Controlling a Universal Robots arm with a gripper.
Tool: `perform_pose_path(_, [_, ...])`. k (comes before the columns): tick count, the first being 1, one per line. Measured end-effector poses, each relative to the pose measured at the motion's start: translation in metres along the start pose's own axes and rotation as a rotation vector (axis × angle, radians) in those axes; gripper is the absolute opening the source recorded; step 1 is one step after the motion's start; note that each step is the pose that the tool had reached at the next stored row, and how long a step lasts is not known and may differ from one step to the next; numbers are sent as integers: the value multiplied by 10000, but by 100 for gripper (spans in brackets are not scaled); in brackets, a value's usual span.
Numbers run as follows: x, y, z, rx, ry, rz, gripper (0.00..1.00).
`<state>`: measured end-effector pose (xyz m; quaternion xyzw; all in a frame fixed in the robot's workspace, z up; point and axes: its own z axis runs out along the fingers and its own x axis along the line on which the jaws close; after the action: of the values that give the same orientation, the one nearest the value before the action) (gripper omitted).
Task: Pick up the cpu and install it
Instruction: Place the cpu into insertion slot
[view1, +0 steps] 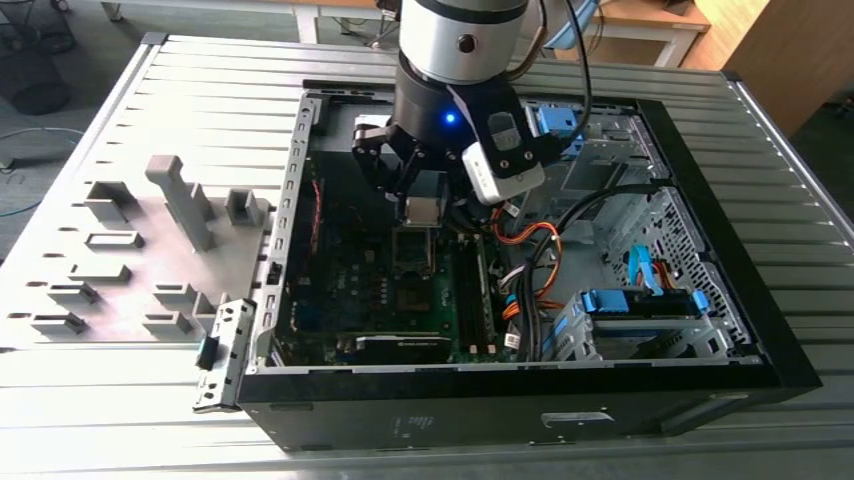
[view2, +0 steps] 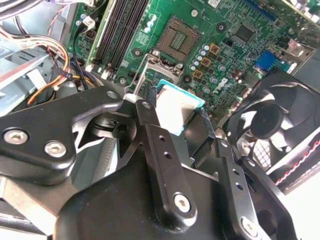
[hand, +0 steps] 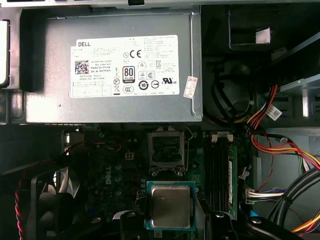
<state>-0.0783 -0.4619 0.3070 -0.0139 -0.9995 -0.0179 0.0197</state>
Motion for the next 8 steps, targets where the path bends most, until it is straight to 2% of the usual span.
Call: perform_pose_path(8, [0, 0, 9, -5, -3, 0, 47])
